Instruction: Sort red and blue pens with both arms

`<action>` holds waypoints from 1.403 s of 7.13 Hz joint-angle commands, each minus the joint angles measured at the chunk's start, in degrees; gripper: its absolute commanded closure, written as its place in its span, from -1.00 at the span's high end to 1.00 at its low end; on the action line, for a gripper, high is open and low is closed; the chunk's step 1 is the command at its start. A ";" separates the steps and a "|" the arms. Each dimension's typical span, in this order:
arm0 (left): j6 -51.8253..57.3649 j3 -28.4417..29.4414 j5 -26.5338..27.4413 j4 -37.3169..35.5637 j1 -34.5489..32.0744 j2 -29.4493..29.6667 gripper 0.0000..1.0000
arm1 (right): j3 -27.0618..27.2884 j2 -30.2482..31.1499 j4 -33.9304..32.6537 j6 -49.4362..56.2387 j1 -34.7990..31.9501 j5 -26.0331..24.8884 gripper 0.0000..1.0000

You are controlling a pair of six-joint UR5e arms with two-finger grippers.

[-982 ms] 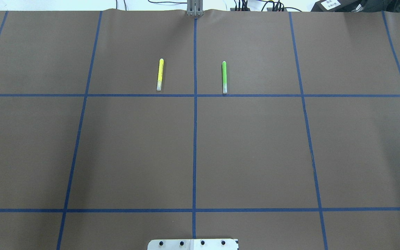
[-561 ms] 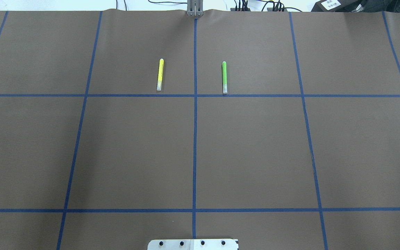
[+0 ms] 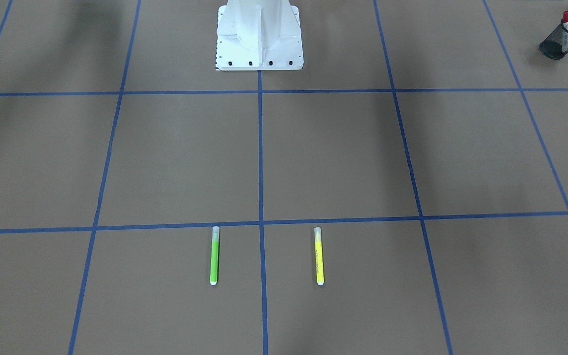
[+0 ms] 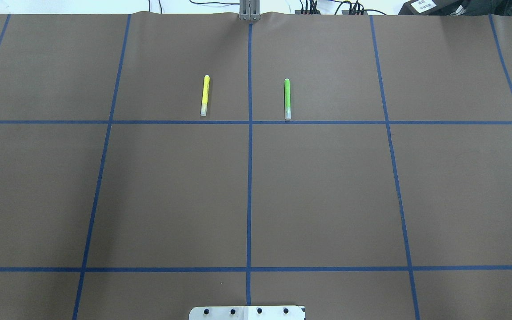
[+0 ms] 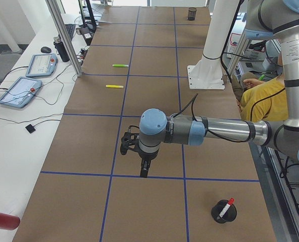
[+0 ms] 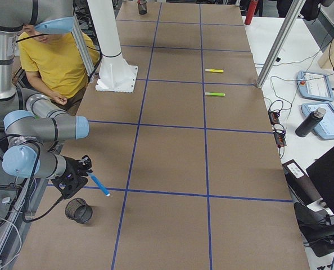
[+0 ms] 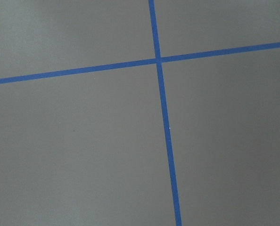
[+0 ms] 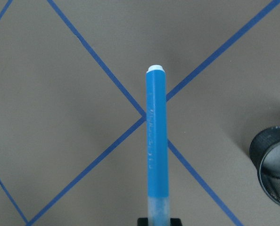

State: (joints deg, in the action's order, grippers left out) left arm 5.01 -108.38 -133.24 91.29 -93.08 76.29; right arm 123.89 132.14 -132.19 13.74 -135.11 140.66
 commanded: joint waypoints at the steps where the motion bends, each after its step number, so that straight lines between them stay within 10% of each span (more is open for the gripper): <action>1: 0.00 -0.07 0.00 0.11 0.00 0.00 1.00 | -0.13 -1.44 -14.69 -0.73 -8.64 -1.87 -1.00; 4: 0.00 0.02 0.00 2.05 0.00 -0.09 1.00 | -8.03 -8.13 -24.52 0.32 -24.20 -12.76 -1.00; 10: 0.09 -0.25 0.00 2.14 0.00 -0.09 1.00 | -22.80 -15.24 -23.90 8.05 -28.10 -20.25 -1.00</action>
State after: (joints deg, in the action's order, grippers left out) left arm 5.05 -108.56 -133.24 93.43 -93.08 76.20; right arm 103.64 118.10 -156.17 21.20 -162.91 120.91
